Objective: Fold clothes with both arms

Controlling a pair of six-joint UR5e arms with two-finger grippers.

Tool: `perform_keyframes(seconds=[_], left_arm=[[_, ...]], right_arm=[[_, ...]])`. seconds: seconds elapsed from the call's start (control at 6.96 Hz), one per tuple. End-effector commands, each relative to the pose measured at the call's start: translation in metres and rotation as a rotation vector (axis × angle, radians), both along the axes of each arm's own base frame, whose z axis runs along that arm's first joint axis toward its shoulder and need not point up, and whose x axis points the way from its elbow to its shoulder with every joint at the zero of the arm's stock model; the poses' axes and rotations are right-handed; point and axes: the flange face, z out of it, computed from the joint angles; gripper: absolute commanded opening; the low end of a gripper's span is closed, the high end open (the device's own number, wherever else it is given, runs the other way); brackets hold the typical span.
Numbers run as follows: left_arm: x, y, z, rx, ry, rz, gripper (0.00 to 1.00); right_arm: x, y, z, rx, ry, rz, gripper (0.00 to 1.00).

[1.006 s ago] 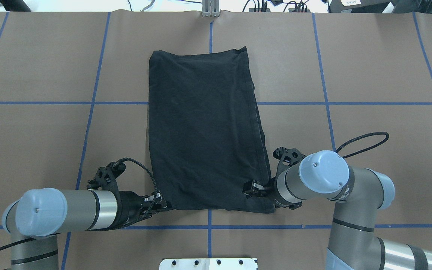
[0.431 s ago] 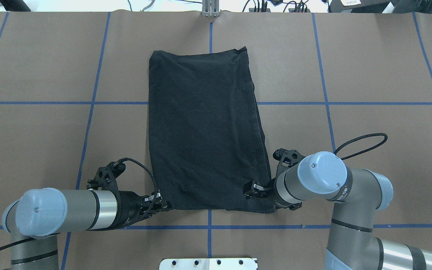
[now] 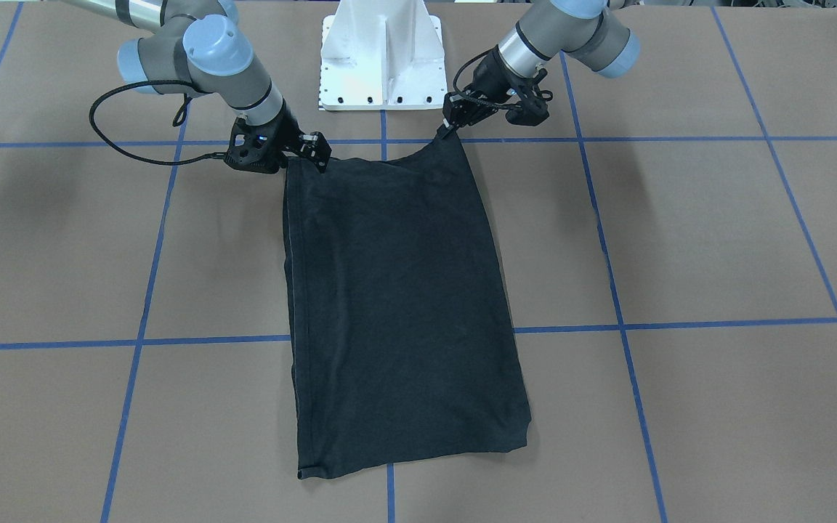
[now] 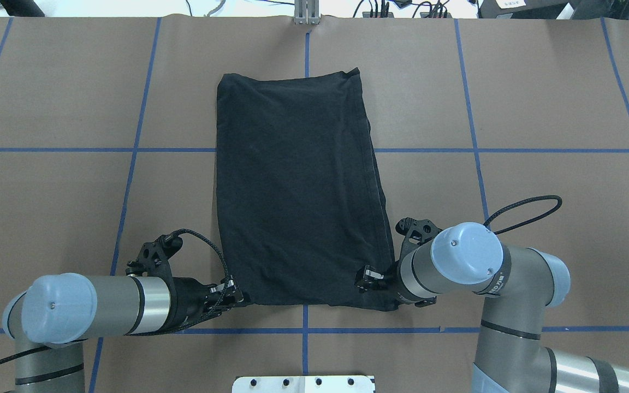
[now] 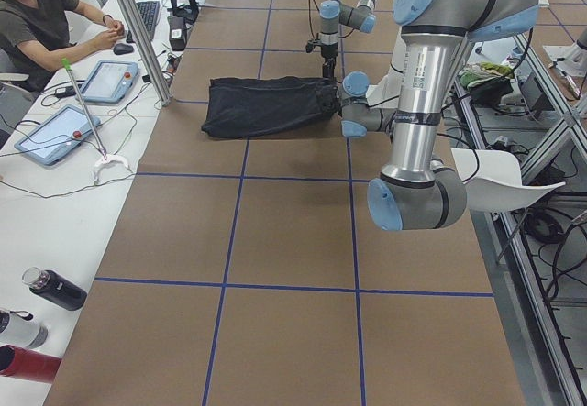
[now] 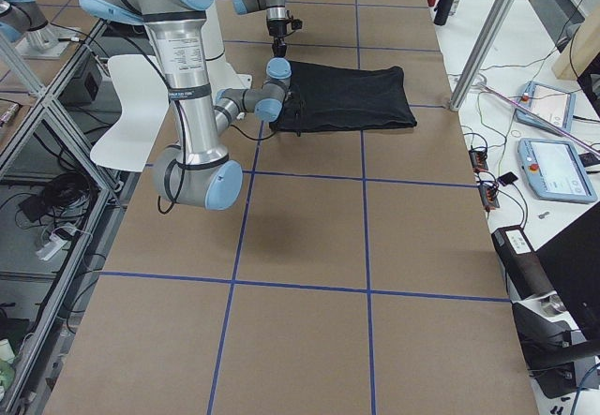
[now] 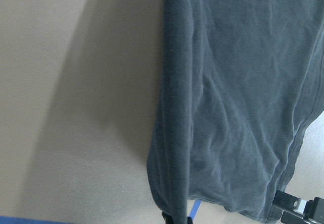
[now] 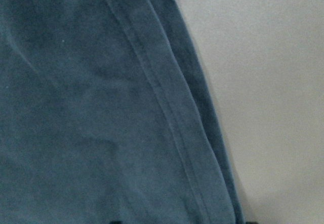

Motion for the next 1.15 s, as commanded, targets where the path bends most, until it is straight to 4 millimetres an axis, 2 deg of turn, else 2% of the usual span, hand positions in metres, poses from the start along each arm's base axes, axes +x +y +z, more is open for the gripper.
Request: perform_keyframes(seconds=[0.0,0.14,0.29,0.43,0.57,1.01], left_arm=[[-0.001,0.000,-0.001,0.001,0.001,0.001,0.00],[-0.001,0.000,-0.001,0.000,0.003,0.001,0.00],[-0.001,-0.001,-0.001,0.001,0.003,-0.002,0.00],[-0.001,-0.001,-0.001,0.001,0.003,-0.002,0.00],[-0.002,-0.001,-0.001,0.002,0.001,-0.002,0.00],[-0.002,-0.001,-0.001,0.000,0.001,-0.004,0.00]], right_arm=[[-0.002,0.001,0.002,0.000,0.004,-0.003,0.76],[-0.002,0.001,0.002,0.000,0.004,-0.003,0.69],[-0.001,0.000,0.001,-0.001,0.002,-0.004,0.57],[-0.001,-0.001,-0.001,0.000,-0.001,-0.002,0.39],[-0.001,-0.001,-0.002,0.000,-0.003,-0.002,0.28],[-0.003,-0.001,-0.010,0.003,-0.016,-0.001,0.26]])
